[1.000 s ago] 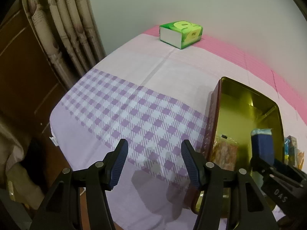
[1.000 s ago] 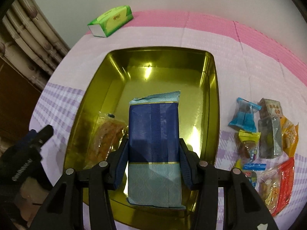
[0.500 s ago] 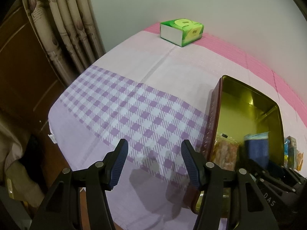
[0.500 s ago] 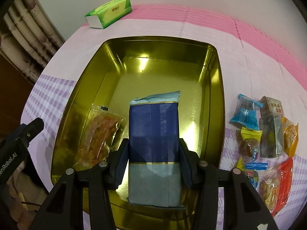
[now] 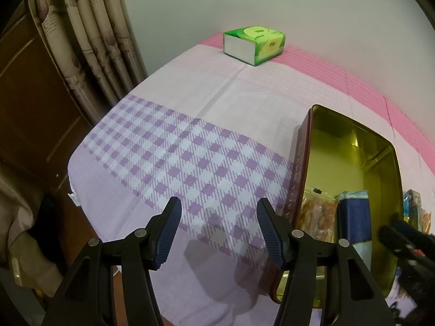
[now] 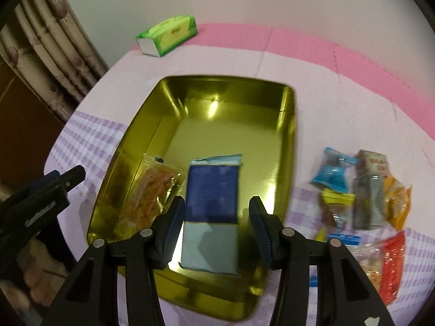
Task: Organize snacks
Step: 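Lower the blue box into the tin beside the cookie bag, open right tool, then grasp the red snack packet with the right tool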
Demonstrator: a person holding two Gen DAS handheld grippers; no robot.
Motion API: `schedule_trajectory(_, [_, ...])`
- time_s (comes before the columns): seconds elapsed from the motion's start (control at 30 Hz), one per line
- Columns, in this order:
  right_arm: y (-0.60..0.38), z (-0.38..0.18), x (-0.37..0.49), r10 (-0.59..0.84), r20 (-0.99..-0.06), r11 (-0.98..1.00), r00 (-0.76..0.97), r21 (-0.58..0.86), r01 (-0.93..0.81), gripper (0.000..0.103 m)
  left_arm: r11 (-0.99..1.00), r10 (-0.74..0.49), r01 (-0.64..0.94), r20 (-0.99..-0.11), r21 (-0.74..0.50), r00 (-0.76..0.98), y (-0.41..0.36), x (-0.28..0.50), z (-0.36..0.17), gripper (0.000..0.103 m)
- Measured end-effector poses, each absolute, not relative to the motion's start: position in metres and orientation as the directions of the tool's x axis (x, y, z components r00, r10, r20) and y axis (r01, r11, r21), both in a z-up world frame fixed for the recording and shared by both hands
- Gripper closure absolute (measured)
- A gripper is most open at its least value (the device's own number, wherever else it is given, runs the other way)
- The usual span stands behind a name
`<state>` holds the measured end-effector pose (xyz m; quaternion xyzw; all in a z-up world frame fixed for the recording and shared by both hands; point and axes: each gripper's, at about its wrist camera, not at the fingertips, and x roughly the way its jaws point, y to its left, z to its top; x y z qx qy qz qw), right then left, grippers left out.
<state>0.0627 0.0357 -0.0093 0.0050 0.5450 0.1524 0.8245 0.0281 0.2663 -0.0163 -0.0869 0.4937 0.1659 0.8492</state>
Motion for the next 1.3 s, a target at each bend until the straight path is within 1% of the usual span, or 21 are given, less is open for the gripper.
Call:
schedule_trajectory(0.13, [-0.001, 0.007, 0.057, 0.255, -0.885, 0.955, 0.391, 0.167, -0.244, 0.056, 0.930, 0.200, -0.366, -0.866, 0.022, 0.458, 0.266, 0.028, -0.016, 0.044])
schedule_trajectory(0.3, [-0.064, 0.014, 0.049, 0.147, -0.897, 0.977, 0.416, 0.068, -0.200, 0.054, 0.934, 0.207, -0.356, -0.862, 0.034, 0.462, 0.263, 0.027, -0.015, 0.044])
schedule_trajectory(0.5, [-0.140, 0.000, 0.037, 0.055, -0.925, 0.994, 0.377, 0.015, -0.108, 0.054, 0.935, 0.234, -0.347, -0.854, 0.067, 0.465, 0.257, 0.028, -0.013, 0.044])
schedule_trajectory(0.6, [-0.163, -0.013, 0.031, 0.044, -0.939, 0.996, 0.342, 0.013, -0.092, 0.054, 0.935, 0.245, -0.345, -0.852, 0.082, 0.462, 0.255, 0.028, -0.013, 0.044])
schedule_trajectory(0.9, [-0.167, -0.044, 0.022, 0.078, -0.958, 0.990, 0.276, 0.042, -0.134, 0.054, 0.953, 0.229, -0.287, -0.851, 0.097, 0.473, 0.235, 0.027, -0.007, 0.044])
schedule_trajectory(1.3, [-0.163, -0.061, 0.036, 0.120, -0.952, 0.988, 0.280, 0.085, -0.133, 0.054, 0.993, 0.119, -0.053, -0.864, 0.106, 0.489, 0.160, 0.017, 0.005, 0.041])
